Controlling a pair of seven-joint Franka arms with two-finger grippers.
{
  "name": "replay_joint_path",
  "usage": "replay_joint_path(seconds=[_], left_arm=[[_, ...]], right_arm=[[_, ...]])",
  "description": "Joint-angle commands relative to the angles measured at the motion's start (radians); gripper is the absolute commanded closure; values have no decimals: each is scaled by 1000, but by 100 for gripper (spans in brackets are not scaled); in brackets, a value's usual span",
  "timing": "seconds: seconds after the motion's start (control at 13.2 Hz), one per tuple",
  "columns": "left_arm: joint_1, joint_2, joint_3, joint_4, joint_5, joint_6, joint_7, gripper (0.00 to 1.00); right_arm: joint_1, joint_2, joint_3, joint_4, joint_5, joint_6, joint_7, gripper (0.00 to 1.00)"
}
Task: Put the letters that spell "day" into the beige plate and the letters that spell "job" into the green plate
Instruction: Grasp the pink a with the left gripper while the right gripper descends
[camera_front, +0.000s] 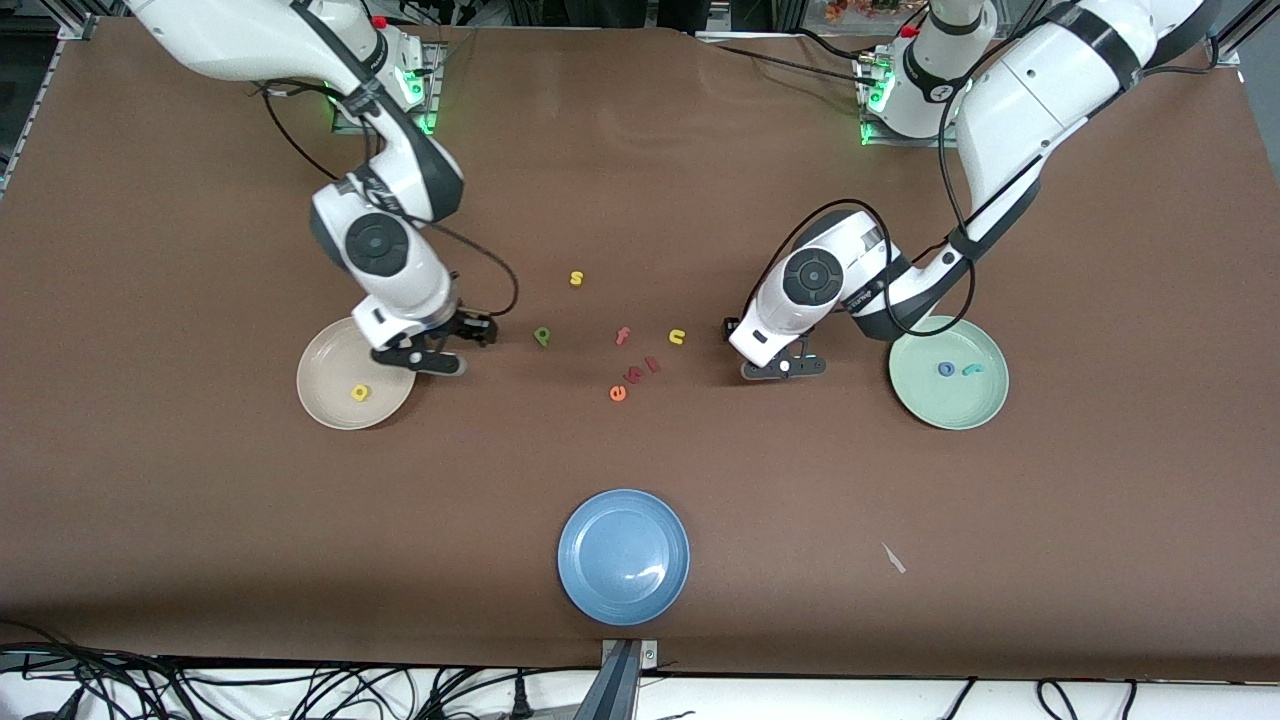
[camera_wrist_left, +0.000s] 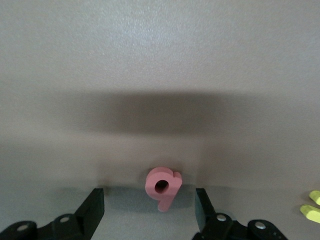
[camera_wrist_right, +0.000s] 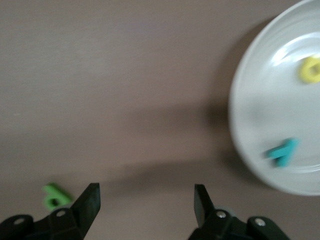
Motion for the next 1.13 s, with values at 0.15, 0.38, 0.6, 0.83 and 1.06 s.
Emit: replay_joint_path(seconds=[0.15, 0.38, 0.6, 0.83, 1.06], left_arm=[[-16, 15, 7, 18, 30, 4, -8, 52], [-14, 17, 9, 19, 30, 4, -7, 67], [-14, 17, 18, 21, 30, 4, -7, 80], [-10, 11, 18, 22, 30, 1, 1, 94], [13, -20, 13, 42, 23, -27, 7, 96]], right_arm=[[78, 94, -3, 19, -17, 127, 189, 16], [103, 122, -3, 21, -27, 164, 243, 16], [126, 151, -4, 27, -96, 166, 293, 16], [138, 183, -4, 40, -201, 172, 367, 16], [138, 187, -7, 41, -224, 172, 367, 24]])
